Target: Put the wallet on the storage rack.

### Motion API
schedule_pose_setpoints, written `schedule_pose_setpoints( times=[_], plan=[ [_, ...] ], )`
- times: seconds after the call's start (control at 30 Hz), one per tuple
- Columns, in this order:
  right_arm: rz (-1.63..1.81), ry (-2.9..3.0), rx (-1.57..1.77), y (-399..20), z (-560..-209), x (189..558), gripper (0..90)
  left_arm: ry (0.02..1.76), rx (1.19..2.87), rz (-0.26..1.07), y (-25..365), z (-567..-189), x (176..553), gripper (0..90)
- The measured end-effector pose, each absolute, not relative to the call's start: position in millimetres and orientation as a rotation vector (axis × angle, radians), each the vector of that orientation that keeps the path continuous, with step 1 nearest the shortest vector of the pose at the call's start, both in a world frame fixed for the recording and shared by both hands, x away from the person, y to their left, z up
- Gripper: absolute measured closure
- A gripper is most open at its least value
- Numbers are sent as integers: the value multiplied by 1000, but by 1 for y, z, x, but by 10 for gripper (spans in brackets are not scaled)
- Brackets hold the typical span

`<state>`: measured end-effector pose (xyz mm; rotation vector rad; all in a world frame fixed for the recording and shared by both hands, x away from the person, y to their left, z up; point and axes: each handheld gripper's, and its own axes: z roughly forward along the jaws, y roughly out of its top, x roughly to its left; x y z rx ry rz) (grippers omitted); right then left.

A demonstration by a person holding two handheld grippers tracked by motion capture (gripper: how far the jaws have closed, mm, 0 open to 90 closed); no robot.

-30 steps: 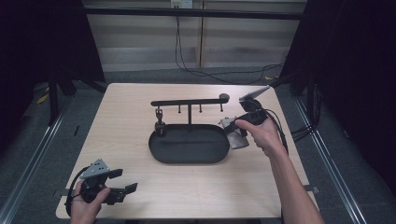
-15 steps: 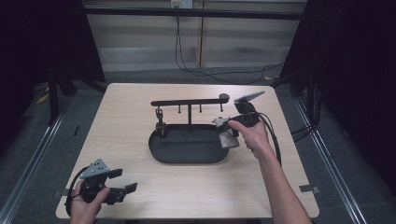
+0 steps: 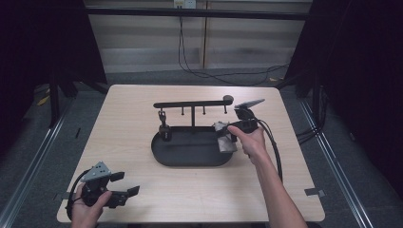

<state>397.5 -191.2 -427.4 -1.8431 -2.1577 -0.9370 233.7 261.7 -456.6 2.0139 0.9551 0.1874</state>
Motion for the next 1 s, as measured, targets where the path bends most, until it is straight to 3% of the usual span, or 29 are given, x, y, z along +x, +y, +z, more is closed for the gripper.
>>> schedule_pose_setpoints(
  times=[1.0],
  plan=[
    [-846,-2209,-1874,-163,-466,403,330,945,2023,186,261,-457,234,171]
  ],
)
